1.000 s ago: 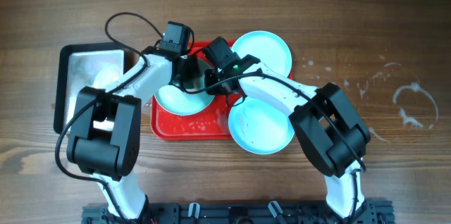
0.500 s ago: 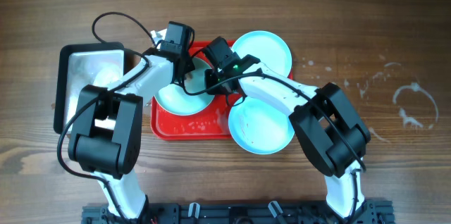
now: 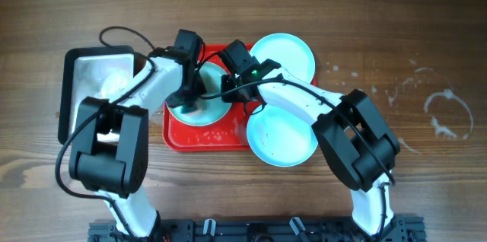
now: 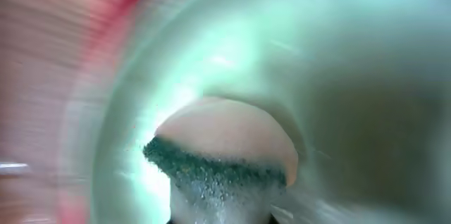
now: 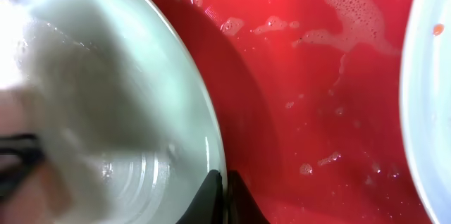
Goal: Clean dirty plates on tray and stack at the side
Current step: 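Scrub the plate surface with the sponge while the right gripper holds it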
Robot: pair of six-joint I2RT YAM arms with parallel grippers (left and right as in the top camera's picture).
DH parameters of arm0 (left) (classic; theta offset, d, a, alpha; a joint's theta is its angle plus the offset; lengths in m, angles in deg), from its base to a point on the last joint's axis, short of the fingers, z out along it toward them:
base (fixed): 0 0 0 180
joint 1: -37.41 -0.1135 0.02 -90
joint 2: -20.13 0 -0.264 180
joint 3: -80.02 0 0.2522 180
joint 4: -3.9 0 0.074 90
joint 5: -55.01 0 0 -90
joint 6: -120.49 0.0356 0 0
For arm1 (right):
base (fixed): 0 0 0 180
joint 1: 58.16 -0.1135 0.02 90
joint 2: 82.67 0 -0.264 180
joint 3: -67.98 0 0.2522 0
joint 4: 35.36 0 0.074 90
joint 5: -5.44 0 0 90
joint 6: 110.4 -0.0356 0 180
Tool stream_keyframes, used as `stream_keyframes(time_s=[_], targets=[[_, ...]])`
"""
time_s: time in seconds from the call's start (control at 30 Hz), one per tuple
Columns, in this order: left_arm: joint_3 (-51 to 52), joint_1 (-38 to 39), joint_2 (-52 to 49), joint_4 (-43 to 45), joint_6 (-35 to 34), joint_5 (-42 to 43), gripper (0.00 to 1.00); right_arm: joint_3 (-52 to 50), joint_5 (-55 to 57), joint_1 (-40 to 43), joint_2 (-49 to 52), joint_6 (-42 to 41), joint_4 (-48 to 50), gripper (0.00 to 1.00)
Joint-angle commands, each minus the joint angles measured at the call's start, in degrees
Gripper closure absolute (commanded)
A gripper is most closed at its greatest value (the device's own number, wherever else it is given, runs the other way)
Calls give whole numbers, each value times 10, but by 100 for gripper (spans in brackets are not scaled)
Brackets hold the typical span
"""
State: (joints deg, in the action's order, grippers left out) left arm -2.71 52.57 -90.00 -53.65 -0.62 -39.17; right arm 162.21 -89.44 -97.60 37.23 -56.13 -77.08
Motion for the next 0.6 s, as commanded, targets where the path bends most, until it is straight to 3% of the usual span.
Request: stream_keyframes(time_s=[0.0,0.2,0.57], targets=[[24,12,-32,35,37,217,96,6,-17,-3,15,12,-1,96],[24,46,-33,169,37,190,96,6,-21,-3,15,12,3,96],[24,51,-34,217,-11,-147,96,6,-21,-3,15,13,5,96]])
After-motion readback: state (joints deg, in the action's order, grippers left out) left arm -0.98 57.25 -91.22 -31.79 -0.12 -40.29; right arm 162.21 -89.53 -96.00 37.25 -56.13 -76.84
